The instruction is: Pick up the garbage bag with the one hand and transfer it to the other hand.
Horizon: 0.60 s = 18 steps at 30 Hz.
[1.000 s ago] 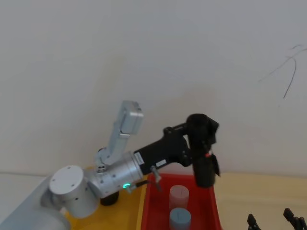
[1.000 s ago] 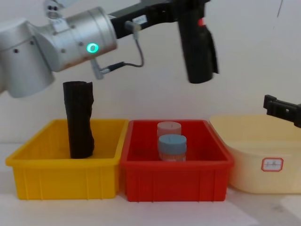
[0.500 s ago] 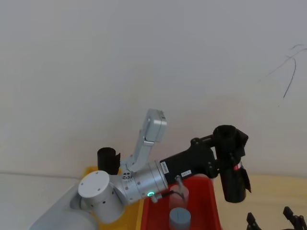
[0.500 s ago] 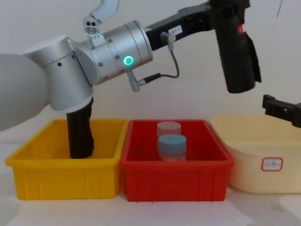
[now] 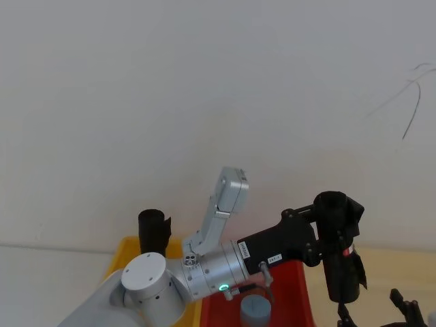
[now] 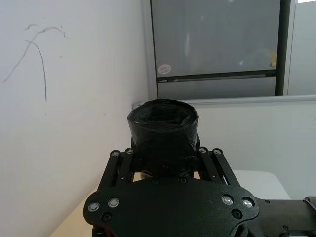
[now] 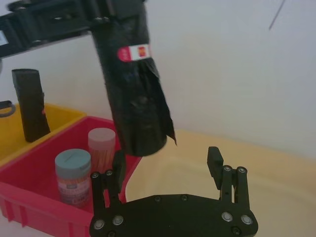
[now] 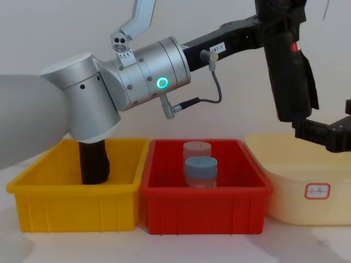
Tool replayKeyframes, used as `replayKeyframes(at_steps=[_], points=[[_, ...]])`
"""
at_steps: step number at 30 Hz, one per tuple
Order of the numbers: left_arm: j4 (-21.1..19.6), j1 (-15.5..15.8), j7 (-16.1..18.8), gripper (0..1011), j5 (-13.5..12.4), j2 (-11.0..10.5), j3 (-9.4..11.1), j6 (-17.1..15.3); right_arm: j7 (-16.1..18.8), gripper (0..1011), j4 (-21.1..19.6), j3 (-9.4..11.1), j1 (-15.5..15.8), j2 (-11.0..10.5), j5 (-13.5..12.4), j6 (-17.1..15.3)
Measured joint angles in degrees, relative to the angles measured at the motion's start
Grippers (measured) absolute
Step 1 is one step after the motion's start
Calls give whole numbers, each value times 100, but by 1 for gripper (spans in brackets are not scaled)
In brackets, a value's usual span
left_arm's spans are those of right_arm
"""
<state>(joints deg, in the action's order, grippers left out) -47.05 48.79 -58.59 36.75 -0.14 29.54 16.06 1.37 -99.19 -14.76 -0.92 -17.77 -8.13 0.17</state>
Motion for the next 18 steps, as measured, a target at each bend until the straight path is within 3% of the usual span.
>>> replayKeyframes(at_steps=[9,18], points=[[70,-4,33,503,13,22,77,-4,-102,1000,219,-259,-137,-70,685,439],[133,17,47,503,33,39,126,13,-122,1000,432,-449,-301,-78,1144,718]])
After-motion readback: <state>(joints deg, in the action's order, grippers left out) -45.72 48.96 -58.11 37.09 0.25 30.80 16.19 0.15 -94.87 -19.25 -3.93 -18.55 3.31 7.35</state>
